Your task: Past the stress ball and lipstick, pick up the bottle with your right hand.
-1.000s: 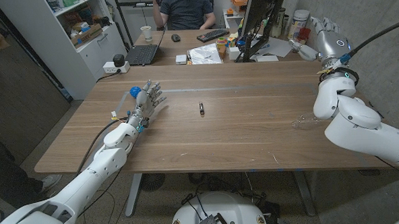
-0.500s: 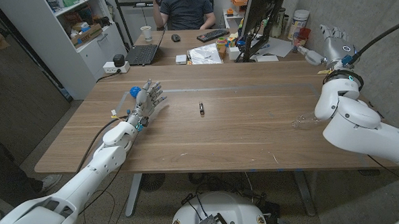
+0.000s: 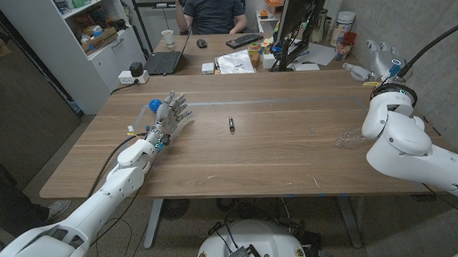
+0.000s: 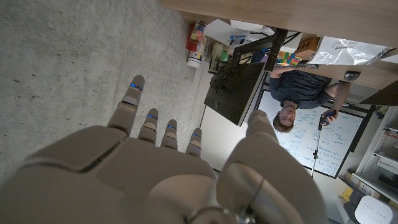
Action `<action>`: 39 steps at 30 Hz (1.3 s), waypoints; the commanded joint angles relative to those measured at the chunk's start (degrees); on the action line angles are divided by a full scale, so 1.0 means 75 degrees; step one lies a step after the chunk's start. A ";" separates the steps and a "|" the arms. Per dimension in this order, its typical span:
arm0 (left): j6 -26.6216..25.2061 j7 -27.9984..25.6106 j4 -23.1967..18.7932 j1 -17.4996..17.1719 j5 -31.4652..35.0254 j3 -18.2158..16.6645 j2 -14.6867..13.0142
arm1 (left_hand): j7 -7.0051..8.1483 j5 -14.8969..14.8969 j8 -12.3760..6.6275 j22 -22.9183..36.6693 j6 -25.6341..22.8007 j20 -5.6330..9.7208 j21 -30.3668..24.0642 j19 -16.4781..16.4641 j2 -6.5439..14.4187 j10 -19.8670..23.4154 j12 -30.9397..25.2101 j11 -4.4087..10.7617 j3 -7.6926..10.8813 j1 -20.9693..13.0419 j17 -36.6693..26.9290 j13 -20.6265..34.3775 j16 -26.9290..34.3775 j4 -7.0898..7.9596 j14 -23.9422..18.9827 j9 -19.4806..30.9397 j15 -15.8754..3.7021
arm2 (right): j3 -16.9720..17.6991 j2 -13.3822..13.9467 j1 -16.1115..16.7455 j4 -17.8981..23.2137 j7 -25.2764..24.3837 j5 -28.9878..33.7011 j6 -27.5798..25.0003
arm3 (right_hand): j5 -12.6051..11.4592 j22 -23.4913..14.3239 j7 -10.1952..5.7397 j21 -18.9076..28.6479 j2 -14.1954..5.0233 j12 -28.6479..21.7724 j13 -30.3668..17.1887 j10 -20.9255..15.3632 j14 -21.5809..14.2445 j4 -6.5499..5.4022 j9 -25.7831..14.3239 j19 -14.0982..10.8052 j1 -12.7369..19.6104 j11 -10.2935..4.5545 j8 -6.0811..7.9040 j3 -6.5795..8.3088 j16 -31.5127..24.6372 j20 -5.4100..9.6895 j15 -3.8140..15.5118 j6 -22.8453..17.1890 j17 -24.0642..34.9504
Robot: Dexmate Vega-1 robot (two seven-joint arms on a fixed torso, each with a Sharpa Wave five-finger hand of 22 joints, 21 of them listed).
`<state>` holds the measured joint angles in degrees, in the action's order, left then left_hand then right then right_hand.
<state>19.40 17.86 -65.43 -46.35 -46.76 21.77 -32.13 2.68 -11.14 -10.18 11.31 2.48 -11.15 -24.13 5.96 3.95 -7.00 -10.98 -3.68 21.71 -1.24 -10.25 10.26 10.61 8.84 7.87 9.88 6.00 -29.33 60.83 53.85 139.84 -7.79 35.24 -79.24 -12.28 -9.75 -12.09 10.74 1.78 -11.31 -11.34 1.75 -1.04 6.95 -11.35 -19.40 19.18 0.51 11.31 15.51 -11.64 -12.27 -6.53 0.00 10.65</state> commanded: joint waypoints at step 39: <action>-0.0006 0.0159 0.0143 0.0123 0.0039 -0.0007 -0.0020 | 0.0054 -0.0047 -0.0041 0.0023 0.0000 -0.0054 0.0032 -0.0038 0.0067 -0.0034 -0.0052 0.0003 -0.0079 -0.0009 -0.0037 0.0017 0.0036 -0.0014 0.0018 0.0024 -0.0007 | -0.0800 -0.1126 -0.0318 -0.1338 0.6290 0.5030 -0.0099 | 0.0091 -0.0026 -0.0072 0.0217 -0.0030 0.0017 -0.0026 0.0273 -0.0183 0.0207 -0.0035 -0.0905 0.0627 -0.0004 0.0000 0.0099 -0.0008 0.0008 0.0011 0.0083 0.0010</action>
<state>19.32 18.92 -64.32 -45.40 -46.43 21.87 -32.10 2.67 -11.13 -10.18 11.31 2.47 -11.38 -24.13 5.74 3.95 -7.00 -10.98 -3.68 21.25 -1.24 -10.25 10.25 10.61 8.85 7.86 9.88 6.01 -34.68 54.46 51.36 132.17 32.59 67.14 -79.95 -11.65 -9.73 -12.39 12.09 1.49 -11.31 -11.32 3.30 -2.27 8.07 -11.34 -25.46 23.11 0.62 11.31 16.15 -11.68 -12.17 -6.34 0.32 10.67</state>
